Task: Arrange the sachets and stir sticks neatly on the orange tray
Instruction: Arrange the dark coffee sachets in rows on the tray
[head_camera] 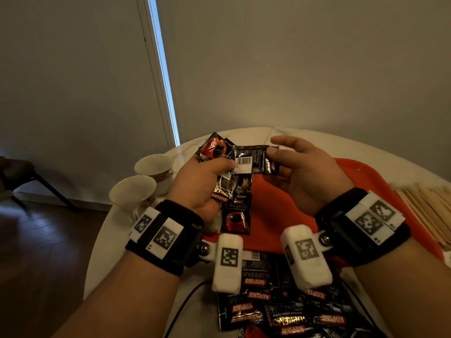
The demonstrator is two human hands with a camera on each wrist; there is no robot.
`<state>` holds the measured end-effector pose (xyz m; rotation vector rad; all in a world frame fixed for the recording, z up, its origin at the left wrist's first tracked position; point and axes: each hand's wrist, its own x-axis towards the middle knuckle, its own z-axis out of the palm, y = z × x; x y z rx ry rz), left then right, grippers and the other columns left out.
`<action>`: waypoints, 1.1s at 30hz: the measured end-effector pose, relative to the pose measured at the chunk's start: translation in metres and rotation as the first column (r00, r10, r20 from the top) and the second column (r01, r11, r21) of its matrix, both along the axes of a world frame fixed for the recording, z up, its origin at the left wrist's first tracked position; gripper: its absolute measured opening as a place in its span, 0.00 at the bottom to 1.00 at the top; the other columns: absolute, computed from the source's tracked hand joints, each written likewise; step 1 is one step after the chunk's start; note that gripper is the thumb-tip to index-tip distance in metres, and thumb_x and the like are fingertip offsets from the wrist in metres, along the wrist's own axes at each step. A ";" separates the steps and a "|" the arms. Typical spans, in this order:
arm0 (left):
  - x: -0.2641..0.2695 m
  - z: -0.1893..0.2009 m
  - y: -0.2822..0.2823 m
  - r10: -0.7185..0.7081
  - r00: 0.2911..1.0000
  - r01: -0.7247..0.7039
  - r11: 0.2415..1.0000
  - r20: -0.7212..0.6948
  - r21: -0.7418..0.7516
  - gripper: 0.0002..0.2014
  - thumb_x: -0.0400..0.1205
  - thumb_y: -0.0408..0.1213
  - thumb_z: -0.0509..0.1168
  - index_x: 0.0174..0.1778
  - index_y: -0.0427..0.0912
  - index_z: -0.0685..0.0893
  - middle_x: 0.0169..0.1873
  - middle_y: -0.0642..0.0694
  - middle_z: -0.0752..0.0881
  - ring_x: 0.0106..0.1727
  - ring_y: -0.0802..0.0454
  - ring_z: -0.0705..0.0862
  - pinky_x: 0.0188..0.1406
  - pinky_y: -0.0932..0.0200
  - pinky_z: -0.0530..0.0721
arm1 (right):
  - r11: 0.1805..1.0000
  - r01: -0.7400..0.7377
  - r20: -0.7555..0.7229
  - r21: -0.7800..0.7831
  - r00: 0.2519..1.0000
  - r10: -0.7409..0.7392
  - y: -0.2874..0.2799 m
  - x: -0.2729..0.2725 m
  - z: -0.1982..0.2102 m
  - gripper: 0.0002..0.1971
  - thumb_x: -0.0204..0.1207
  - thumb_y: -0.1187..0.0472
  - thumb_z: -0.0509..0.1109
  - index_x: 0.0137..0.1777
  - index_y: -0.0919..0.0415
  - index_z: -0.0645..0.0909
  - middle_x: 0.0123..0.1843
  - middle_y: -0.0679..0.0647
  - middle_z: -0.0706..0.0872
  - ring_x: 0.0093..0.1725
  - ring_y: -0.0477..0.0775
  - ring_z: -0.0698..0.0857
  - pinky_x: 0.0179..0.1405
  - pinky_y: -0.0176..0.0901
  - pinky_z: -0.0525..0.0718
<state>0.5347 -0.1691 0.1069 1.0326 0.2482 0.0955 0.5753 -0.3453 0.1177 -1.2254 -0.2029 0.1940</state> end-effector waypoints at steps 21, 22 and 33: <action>0.011 -0.006 0.009 0.085 0.995 -0.089 0.992 0.057 0.084 0.18 0.82 0.27 0.72 0.67 0.42 0.84 0.54 0.37 0.94 0.53 0.35 0.94 0.51 0.34 0.91 | 0.939 0.030 0.185 -0.344 0.982 0.036 -0.008 0.001 0.008 0.06 0.72 0.69 0.81 0.37 0.63 0.86 0.27 0.51 0.84 0.29 0.50 0.79 0.30 0.43 0.81; 0.010 -0.005 0.008 0.056 0.996 -0.062 0.994 0.067 0.091 0.16 0.83 0.27 0.72 0.67 0.41 0.84 0.54 0.37 0.94 0.53 0.35 0.94 0.50 0.35 0.92 | 0.934 0.037 0.159 -0.356 0.987 0.021 -0.008 0.001 0.008 0.08 0.71 0.68 0.82 0.37 0.63 0.85 0.27 0.52 0.84 0.28 0.50 0.79 0.30 0.44 0.81; 0.000 -0.004 0.001 -0.057 0.983 0.026 0.984 0.176 0.177 0.30 0.70 0.22 0.75 0.71 0.32 0.81 0.58 0.26 0.90 0.57 0.28 0.91 0.55 0.31 0.91 | 0.999 0.032 -0.053 -0.016 0.998 -0.033 -0.002 0.001 0.008 0.03 0.82 0.67 0.72 0.50 0.66 0.87 0.39 0.58 0.89 0.32 0.48 0.84 0.32 0.39 0.87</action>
